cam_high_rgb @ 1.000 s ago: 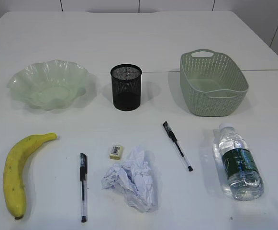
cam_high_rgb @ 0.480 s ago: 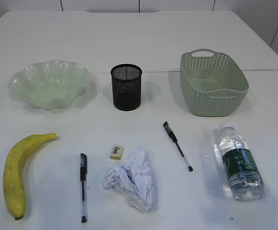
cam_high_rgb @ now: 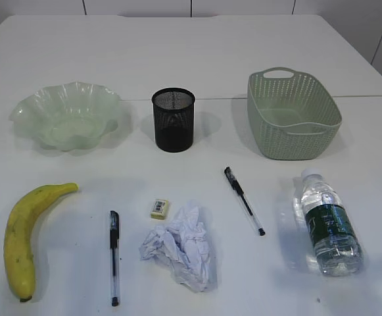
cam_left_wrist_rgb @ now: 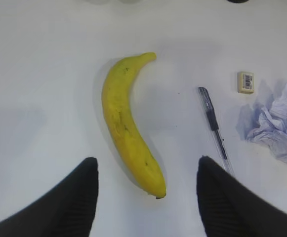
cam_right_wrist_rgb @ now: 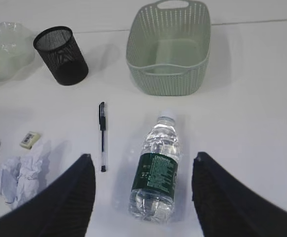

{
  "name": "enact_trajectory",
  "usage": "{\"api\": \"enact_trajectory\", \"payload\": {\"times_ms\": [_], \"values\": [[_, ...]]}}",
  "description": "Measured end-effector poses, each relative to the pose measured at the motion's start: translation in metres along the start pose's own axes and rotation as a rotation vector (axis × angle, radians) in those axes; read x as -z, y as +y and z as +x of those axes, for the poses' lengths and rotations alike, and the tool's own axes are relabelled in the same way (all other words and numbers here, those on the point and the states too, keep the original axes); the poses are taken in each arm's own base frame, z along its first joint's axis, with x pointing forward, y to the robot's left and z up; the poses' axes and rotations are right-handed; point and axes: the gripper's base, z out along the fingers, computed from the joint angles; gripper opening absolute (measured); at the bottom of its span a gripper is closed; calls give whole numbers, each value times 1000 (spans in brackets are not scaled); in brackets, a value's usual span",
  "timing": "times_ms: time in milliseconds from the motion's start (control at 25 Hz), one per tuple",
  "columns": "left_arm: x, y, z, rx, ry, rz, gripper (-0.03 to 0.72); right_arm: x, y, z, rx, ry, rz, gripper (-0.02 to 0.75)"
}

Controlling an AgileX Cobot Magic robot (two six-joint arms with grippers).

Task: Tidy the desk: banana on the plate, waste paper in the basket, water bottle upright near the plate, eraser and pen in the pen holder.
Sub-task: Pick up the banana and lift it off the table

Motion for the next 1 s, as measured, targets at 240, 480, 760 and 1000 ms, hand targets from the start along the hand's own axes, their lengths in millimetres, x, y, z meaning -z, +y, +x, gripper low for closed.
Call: {"api": "enact_trajectory", "payload": {"times_ms": [240,480,760,1000], "values": [[-31,4,-6,37,87,-3,440,-27,-3,-26,-38,160,-19,462],[-70,10,-15,94,154,-5,440,-59,-6,-51,-88,338,-39,461],[-118,19,-40,148,233,-56,433,-93,-13,-54,-122,491,-34,461],[-163,9,-36,86,358,-78,433,-107,-19,-49,-104,551,-8,461]]}}
